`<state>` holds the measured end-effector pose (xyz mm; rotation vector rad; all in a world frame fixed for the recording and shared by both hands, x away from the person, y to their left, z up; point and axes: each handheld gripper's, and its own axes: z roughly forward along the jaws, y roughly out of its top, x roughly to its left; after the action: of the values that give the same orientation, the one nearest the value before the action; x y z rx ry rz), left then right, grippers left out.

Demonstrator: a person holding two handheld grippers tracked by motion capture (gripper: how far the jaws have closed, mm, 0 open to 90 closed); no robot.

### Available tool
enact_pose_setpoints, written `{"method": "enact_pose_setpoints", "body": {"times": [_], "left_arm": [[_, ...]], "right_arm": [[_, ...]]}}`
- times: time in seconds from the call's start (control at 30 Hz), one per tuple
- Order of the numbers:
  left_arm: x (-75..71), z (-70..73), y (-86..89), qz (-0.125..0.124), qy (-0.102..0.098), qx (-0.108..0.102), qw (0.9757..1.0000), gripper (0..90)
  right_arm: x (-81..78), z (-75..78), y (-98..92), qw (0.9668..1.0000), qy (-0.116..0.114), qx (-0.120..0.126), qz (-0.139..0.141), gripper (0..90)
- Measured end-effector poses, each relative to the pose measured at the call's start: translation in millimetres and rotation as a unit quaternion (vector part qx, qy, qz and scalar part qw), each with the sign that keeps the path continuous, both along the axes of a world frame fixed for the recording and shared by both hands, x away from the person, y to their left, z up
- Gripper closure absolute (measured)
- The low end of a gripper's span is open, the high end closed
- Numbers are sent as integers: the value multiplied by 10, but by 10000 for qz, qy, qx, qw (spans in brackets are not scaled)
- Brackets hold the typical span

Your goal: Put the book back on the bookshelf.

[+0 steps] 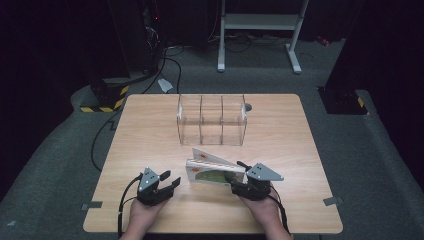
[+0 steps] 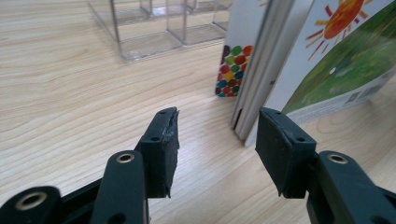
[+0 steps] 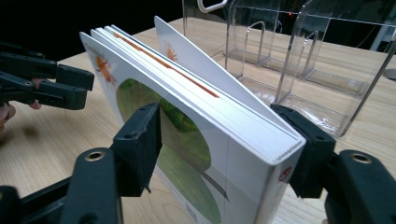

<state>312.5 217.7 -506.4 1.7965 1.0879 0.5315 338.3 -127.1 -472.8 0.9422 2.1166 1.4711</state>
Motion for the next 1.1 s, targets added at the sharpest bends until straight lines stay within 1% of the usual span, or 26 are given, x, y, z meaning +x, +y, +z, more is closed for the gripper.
{"method": "enact_pose_setpoints", "body": {"times": [0.07, 0.13, 0.2, 0.27, 0.3, 0.43, 0.53, 0.6, 0.63, 0.67, 0.7, 0.83, 0.87, 0.9, 0.93, 1.0, 1.03, 1.1], "left_arm": [[-3, 0, 27, 63, 4, -6, 10000, 489], [0, -4, 55, 125, 20, 44, 9999, 487], [12, -15, 83, 224, 59, 145, 9996, 487], [30, -28, 112, 316, 85, 229, 9992, 482], [39, -35, 124, 372, 107, 268, 9989, 474], [51, -58, 182, 508, 146, 346, 9980, 473], [53, -69, 217, 608, 187, 387, 9972, 469], [70, -83, 233, 675, 231, 434, 9965, 452], [81, -93, 238, 695, 279, 463, 9961, 426], [94, -103, 243, 707, 331, 506, 9957, 426], [103, -112, 249, 707, 341, 571, 9953, 411], [141, -121, 264, 808, 332, 617, 9943, 393], [154, -122, 272, 824, 358, 645, 9939, 390], [166, -125, 274, 848, 437, 636, 9934, 389], [178, -126, 283, 840, 556, 680, 9926, 390], [183, -119, 307, 779, 758, 858, 9904, 385], [183, -119, 307, 779, 758, 858, 9904, 380], [201, -108, 347, 790, 851, 863, 9895, 375]], "right_arm": [[1, 7, -5, 10000, -10, 21, 10, 402], [0, 7, -8, 10000, -38, 3, 5, 415], [-1, 5, -6, 10000, -42, 11, -3, 435], [-10, 5, -2, 9999, -98, -33, -6, 476], [-12, 6, -8, 9999, -104, -37, 60, 518], [-13, 5, -19, 9998, -114, -12, 140, 537], [-11, 5, -27, 9996, -105, 6, 245, 576], [-18, 1, -28, 9994, -136, -7, 304, 608], [-20, 2, -29, 9993, -156, -21, 351, 636], [-20, 2, -29, 9993, -156, -21, 351, 636], [-21, 3, -30, 9992, -153, -15, 370, 651], [-34, 11, -27, 9987, -168, -70, 481, 731], [-34, 15, -24, 9985, -187, -90, 497, 735], [-39, 17, -18, 9987, -189, -99, 471, 737], [-41, 17, -16, 9984, -216, -120, 506, 738], [-51, 17, -4, 9983, -251, -147, 503, 740], [-51, 17, -4, 9983, -251, -147, 503, 740], [-60, 19, 4, 9981, -282, -192, 504, 741]]}}
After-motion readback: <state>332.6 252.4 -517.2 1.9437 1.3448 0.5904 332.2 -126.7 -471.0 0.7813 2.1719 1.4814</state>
